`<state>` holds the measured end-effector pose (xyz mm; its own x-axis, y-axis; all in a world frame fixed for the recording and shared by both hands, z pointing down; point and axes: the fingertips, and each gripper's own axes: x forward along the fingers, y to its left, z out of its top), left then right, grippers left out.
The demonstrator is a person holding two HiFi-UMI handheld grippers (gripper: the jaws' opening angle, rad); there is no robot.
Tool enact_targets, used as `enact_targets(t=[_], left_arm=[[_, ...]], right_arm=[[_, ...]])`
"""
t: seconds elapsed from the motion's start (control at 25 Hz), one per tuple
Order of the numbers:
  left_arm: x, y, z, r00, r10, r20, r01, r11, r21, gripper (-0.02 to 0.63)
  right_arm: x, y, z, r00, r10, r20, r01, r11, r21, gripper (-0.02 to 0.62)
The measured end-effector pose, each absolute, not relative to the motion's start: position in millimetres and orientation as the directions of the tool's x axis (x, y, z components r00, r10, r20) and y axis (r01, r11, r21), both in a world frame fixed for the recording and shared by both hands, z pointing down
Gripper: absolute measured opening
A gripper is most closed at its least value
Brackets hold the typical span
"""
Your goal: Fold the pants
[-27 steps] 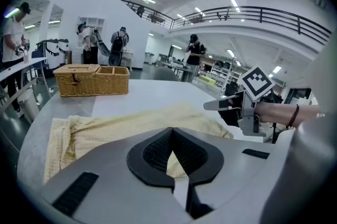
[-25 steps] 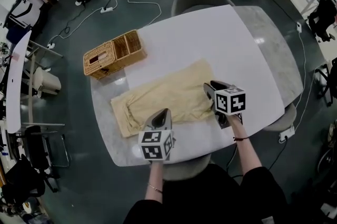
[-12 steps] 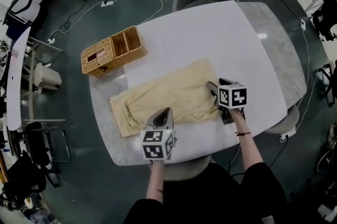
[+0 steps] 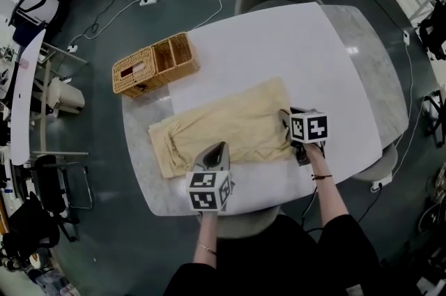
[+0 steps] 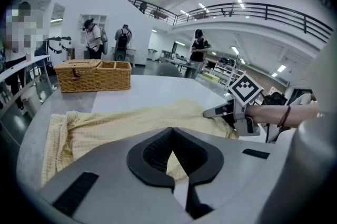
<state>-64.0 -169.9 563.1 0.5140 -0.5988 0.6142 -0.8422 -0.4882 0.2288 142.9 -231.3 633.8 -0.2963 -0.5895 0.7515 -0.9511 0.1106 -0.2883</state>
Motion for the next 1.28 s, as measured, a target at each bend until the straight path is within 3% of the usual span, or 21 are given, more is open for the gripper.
enact_targets(t=[0.16,0.24,1.0,1.28], left_arm=[[-68,-168,560,0.504,-0.609,0.613,-0.849,-0.478,0.223,0.008],[-70,-165,558,0.496,-0.618,0.61,-0.854,-0.472,0.217,0.008],[-121,-138,527,0.439,-0.706,0.556,-0.891,-0.42,0.172,0.008],[-152,-123,525,0.446,-0.714,0.54,-0.89,-0.417,0.184,0.008]], right_arm=[[139,-232,629,-0.305,-0.586,0.751,-0.95,0.137,-0.28,0.041],[138,-231,626,-0.308,-0.589,0.747,-0.95,0.143,-0.279,0.034],[100,-219,548,-0.429,-0.65,0.627,-0.892,0.197,-0.407,0.031],[74,-210,520,-0.412,-0.666,0.621,-0.894,0.165,-0.416,0.029]])
